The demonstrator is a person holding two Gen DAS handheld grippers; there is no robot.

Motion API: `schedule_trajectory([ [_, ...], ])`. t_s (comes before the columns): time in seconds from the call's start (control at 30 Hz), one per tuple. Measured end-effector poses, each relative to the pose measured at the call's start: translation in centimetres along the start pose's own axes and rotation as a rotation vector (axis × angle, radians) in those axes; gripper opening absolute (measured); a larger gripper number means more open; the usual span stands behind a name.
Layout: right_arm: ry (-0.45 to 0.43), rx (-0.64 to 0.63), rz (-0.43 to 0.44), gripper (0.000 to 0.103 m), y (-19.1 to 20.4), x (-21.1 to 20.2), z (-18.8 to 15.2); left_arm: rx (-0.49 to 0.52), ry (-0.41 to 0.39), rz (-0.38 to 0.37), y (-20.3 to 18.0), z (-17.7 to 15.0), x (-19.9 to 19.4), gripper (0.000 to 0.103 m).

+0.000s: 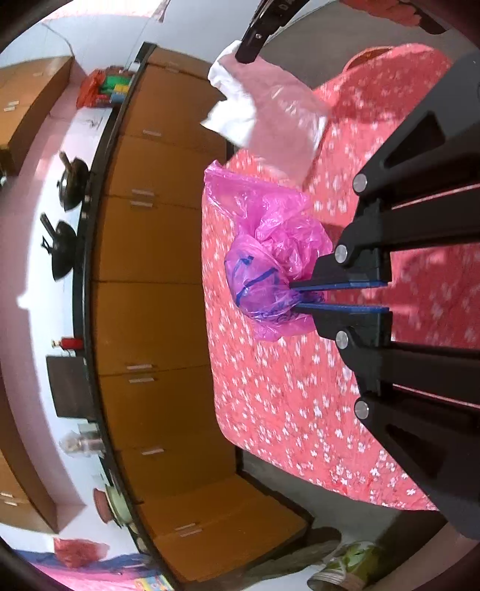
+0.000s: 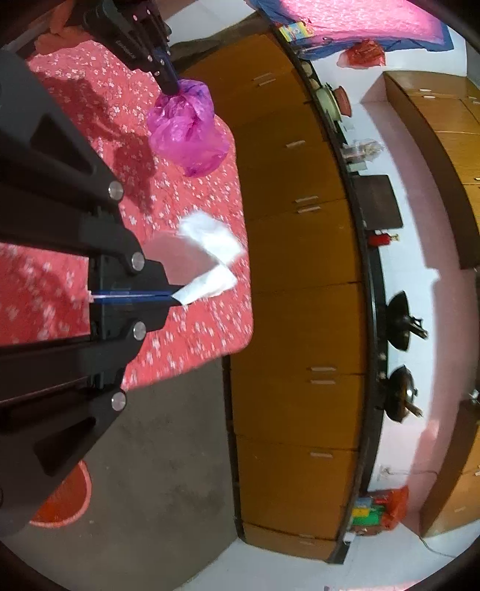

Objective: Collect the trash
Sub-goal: 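Carry the pink bag and white bag in both tools over the wastebasket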

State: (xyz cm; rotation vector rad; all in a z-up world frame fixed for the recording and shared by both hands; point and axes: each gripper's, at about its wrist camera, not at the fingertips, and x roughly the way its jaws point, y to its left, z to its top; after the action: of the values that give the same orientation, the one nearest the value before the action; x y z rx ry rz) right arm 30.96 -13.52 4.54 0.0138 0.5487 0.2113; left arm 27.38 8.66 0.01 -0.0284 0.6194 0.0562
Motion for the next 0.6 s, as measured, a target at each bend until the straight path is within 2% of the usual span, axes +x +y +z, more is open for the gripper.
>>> schedule_trajectory([
  [0.27,-0.047,0.044,-0.078,0.002,-4.9,-3.8,-0.7,0.06,-0.028,-0.067,-5.9,-0.2,-1.1,0.006],
  [0.6,-0.062,0.125,-0.235,0.002,-14.1,-6.9,-3.6,0.115,-0.001,-0.184,-14.3,-1.6,-0.5,0.006],
])
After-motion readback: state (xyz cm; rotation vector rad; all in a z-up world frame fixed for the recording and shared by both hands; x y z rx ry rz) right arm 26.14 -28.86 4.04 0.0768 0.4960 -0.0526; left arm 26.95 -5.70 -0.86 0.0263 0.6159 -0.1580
